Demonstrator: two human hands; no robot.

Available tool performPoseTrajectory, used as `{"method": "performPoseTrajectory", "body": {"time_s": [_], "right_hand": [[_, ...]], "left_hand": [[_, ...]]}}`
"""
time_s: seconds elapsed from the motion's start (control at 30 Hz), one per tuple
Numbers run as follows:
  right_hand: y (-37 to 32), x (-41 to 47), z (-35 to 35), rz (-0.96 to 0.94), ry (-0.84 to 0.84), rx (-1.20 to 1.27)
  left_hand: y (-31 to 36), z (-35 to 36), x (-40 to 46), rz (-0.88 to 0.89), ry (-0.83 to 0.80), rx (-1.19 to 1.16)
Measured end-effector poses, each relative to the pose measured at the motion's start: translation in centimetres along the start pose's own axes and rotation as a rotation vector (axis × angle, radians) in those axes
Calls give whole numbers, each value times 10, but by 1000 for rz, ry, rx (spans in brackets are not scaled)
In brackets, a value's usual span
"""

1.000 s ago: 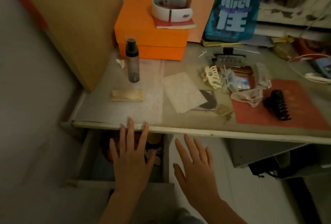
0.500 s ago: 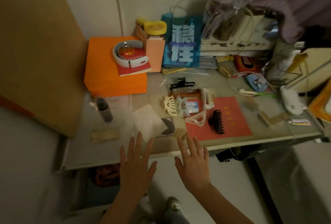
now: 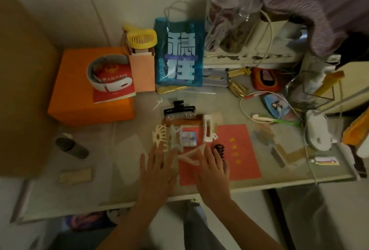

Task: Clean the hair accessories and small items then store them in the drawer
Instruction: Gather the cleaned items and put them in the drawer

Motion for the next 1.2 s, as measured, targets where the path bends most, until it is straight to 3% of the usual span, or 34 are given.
{"method": "performPoseTrajectory", "body": {"time_s": [0.3, 0.53, 1.2], "right_hand": [[44, 76, 31, -143, 98, 58], [38, 105, 54, -186, -6, 53], [28, 134, 98, -355, -41, 85]], "left_hand": [[28, 20, 60, -144, -121, -27], [27, 38, 87, -90, -131, 38], [-3, 69, 83, -6, -132, -17]]}}
Point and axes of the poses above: each hand's wrist, its own x-axis towards the middle knuckle, its own z-axis out of the palm, y = z × x, the point moved 1 cm from there along x, towards the middle knuckle, and after that the axes turned 10 degrees about y, right-handed, at the moved point
